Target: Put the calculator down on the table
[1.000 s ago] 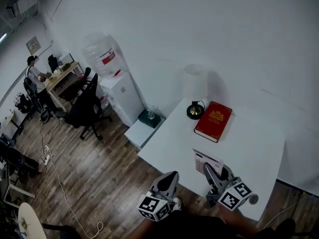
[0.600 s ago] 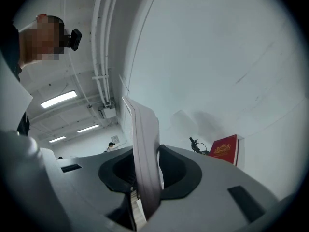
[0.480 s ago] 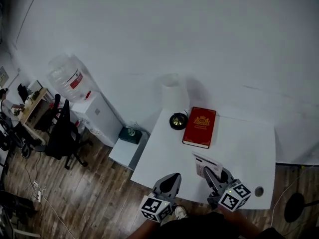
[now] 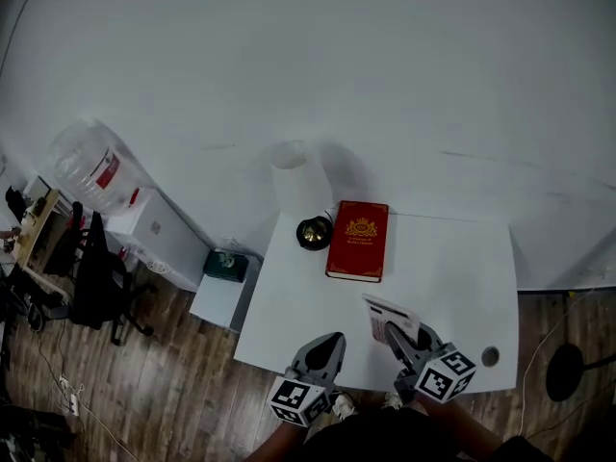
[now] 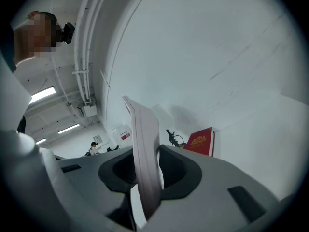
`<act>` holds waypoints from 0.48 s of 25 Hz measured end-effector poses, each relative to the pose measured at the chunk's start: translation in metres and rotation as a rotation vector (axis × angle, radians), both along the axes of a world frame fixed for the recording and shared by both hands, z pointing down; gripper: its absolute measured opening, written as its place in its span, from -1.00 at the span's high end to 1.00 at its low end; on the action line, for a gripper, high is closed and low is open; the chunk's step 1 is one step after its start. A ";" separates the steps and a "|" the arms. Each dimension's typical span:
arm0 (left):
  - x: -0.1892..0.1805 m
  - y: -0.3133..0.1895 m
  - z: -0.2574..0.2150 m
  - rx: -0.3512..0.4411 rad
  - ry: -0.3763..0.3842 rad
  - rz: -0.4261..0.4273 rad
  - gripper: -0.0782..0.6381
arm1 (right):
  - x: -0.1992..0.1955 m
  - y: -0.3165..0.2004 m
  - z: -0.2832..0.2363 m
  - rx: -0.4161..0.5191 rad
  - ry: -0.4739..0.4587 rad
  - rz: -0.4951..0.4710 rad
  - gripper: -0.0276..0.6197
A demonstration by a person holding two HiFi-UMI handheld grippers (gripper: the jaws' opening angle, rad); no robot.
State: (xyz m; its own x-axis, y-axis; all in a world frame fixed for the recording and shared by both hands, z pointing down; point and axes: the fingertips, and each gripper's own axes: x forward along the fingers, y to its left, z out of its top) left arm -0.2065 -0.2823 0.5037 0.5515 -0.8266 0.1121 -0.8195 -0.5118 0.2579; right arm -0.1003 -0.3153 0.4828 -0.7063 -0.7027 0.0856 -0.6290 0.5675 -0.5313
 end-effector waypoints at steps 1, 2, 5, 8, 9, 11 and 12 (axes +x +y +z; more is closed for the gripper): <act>0.003 -0.002 0.002 -0.004 -0.002 0.004 0.73 | 0.003 -0.002 0.005 -0.017 -0.001 0.006 0.53; 0.006 -0.004 0.005 -0.009 -0.005 0.007 0.73 | 0.007 -0.004 0.011 -0.035 -0.004 0.011 0.53; 0.014 -0.009 0.018 -0.034 -0.007 0.013 0.73 | 0.018 -0.007 0.031 -0.090 -0.002 0.028 0.53; 0.021 -0.010 0.033 -0.065 -0.015 0.019 0.73 | 0.029 -0.007 0.058 -0.159 0.006 0.054 0.53; 0.024 -0.010 0.038 -0.075 -0.015 0.023 0.73 | 0.032 -0.006 0.067 -0.183 0.012 0.061 0.54; 0.031 -0.012 0.044 -0.091 -0.003 0.039 0.73 | 0.038 -0.004 0.084 -0.232 0.014 0.074 0.54; 0.035 -0.013 0.045 -0.097 0.007 0.049 0.73 | 0.042 -0.003 0.092 -0.257 0.012 0.083 0.54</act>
